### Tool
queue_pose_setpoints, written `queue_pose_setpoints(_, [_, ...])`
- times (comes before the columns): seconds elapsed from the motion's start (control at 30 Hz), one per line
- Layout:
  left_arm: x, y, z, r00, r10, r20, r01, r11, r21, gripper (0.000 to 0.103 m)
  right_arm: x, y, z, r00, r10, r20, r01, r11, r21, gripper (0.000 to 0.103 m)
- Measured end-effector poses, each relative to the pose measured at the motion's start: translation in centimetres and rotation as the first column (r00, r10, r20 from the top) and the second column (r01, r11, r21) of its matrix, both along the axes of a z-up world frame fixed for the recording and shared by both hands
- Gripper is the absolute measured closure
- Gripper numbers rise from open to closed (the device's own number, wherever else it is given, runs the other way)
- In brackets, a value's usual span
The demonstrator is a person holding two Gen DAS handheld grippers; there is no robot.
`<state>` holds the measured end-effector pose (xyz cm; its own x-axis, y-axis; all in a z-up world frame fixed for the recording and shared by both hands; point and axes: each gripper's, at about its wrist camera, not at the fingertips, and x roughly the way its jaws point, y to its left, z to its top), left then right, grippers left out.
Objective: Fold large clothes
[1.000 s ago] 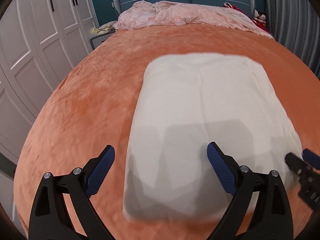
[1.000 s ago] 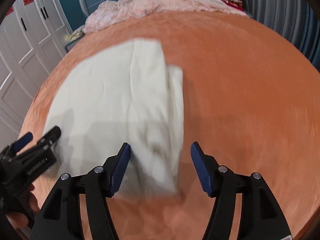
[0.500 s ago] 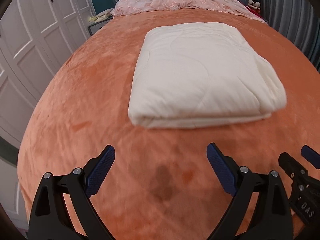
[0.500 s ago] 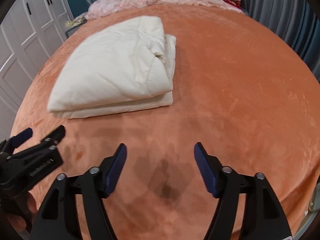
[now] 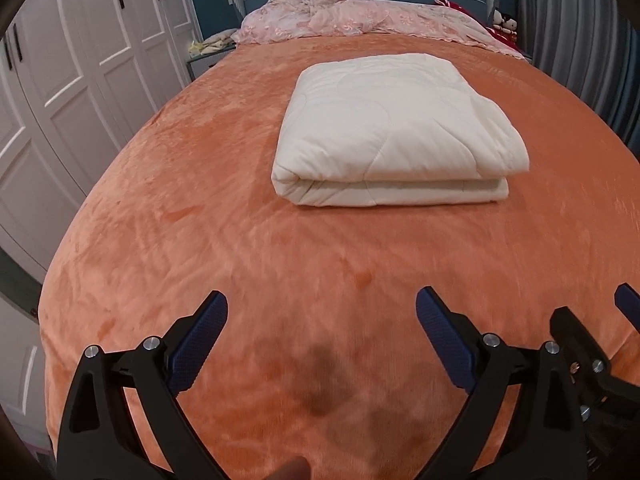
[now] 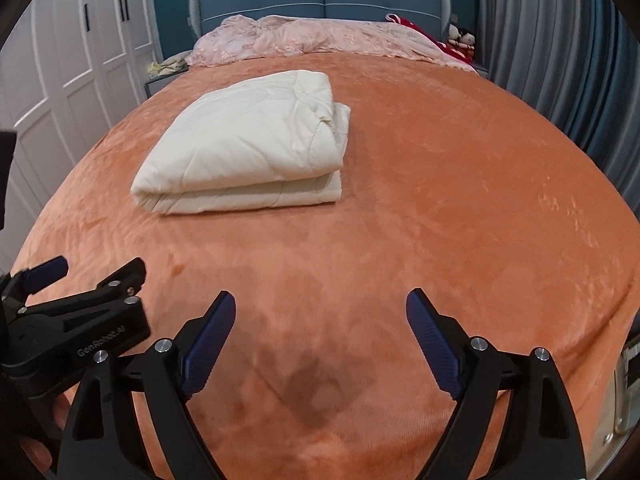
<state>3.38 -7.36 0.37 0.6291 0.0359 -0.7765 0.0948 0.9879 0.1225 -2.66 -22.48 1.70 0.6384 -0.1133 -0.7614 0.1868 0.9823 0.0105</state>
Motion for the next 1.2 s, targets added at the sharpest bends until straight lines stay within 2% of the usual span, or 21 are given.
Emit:
queue_pose_setpoints(0.1, [-0.9, 0.0, -0.5, 1.000, 0.008, 0.006, -0.008, 1.000, 0.023, 0.009, -1.0, 0.6, -0.3, 1.000, -0.002, 0.010, 0.002, 0.999, -0.035, 0.018])
queue_pose_setpoints(0.27, [-2.3, 0.5, -1.3, 1.000, 0.024, 0.009, -0.024, 1.000, 0.013, 0.009, -2.0, 1.0, -0.6, 1.000, 0.002, 0.030, 0.000, 0.998, -0.066, 0.018])
queue_pose_setpoints(0.83, [-4.5, 0.9, -1.8, 0.998, 0.025, 0.060, -0.028, 0.998, 0.049, 0.009, -3.5, 1.9, -1.6, 0.999, 0.024, 0.032, -0.022, 0.998, -0.052, 0.018])
queue_pose_setpoints(1.2, [-4.4, 1.5, -2.0, 0.999, 0.030, 0.039, -0.031, 0.999, 0.013, 0.009, -3.9, 2.2, -1.5, 0.999, 0.029, 0.044, -0.027, 0.998, -0.055, 0.018])
